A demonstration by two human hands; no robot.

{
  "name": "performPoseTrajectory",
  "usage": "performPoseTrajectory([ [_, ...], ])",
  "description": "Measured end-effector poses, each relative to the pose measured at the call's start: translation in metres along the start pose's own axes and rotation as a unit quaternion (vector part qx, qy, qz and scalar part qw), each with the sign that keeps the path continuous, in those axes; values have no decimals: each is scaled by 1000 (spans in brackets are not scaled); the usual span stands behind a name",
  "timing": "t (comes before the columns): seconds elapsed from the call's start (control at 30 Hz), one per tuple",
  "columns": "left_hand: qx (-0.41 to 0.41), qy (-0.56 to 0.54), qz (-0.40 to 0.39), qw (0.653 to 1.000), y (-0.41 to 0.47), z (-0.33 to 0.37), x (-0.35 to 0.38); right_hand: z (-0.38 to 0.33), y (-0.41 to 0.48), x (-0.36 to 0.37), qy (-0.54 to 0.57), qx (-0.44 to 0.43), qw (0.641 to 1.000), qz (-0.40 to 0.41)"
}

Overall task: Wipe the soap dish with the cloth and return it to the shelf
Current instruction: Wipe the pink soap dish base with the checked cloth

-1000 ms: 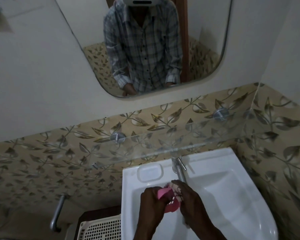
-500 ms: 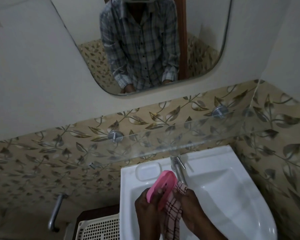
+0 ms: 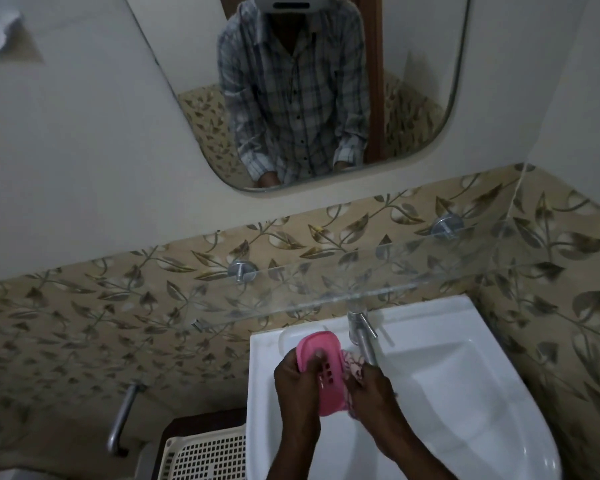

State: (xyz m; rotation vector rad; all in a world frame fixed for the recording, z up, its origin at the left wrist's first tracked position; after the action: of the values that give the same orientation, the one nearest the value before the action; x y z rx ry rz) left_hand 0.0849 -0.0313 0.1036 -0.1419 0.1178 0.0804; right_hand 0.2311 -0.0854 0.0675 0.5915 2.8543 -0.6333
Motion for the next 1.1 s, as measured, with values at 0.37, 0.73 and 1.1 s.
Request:
performPoseTrajectory([
  [0.37, -43, -134, 101, 985, 0, -27, 0, 21, -26, 37, 308, 180, 931, -77],
  [0.73, -151, -188, -26, 970, -4, -46, 13, 10, -16, -5, 219, 12, 973, -76],
  [1.1, -230, -152, -51, 960, -16, -23, 20, 9, -17, -32, -10, -98, 994, 53],
])
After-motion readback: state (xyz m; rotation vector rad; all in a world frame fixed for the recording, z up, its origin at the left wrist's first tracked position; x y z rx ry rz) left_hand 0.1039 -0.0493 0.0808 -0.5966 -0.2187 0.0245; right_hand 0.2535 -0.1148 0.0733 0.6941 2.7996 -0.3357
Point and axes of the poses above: each hand's wrist, its own y-axis towards the middle knuckle, its own x-axis out of the palm, z = x × y, the point moved 8 cm from there along y, towards the middle knuckle, and after that the axes turned 1 degree about z, right-handed, at the moved point
